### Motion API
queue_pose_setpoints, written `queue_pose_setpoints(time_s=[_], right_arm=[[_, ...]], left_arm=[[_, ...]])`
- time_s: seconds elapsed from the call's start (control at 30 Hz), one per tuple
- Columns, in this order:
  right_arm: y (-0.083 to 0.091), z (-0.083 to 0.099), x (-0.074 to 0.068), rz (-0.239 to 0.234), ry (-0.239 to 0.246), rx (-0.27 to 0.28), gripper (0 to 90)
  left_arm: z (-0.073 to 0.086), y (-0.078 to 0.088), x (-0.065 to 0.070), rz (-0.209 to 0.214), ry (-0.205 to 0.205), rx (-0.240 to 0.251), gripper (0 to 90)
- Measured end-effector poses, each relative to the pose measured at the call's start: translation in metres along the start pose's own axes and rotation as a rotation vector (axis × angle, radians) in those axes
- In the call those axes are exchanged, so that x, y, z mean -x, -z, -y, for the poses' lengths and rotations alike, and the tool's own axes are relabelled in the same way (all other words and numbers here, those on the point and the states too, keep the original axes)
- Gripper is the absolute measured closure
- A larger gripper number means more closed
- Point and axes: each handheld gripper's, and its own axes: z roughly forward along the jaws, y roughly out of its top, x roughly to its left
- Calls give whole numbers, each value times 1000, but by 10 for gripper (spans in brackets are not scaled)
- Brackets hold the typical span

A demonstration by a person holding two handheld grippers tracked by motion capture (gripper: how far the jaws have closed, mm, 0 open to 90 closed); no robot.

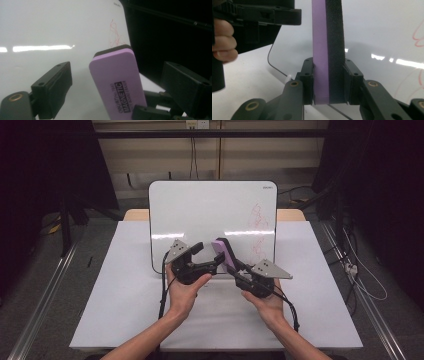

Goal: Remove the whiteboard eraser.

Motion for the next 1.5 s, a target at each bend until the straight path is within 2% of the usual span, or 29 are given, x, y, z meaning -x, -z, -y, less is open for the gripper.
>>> queue_pose_setpoints(time_s=[0.07,0.27,0.33,0.37,0.57,0.67,0.7,0.9,0.93,1.17,1.33,1.43,1.47,1.5], right_arm=[[0,0,-1,-1,-5,6,662],[-1,1,-4,-15,-28,17,662],[-1,1,-5,-15,-40,19,662],[-2,2,-6,-23,-43,21,661],[-3,3,-8,-25,-72,26,660],[-5,4,-8,-40,-107,25,660],[-4,4,-9,-40,-115,29,660],[-5,5,-10,-47,-120,33,660],[-5,5,-10,-53,-134,36,660],[-5,6,-11,-59,-137,42,659],[-5,6,-11,-59,-122,35,653],[-5,6,-11,-65,-115,26,648],[-5,6,-11,-62,-94,19,627],[-5,6,-10,-70,-102,12,611]], left_arm=[[3,-1,0,4,27,28,128],[11,-3,-2,3,60,57,196],[13,-3,-3,5,52,53,214],[14,-4,-3,14,60,46,230],[21,-4,-4,7,78,52,274],[23,-4,-4,4,79,62,321],[23,-4,-4,6,77,53,332],[25,-6,-2,5,102,80,372],[25,-6,-2,5,98,81,374],[26,-5,-2,13,105,85,386],[25,-5,-3,30,106,76,401],[25,-5,-2,39,99,69,405],[25,-4,-2,38,88,63,411],[25,-4,-1,33,67,62,411]])
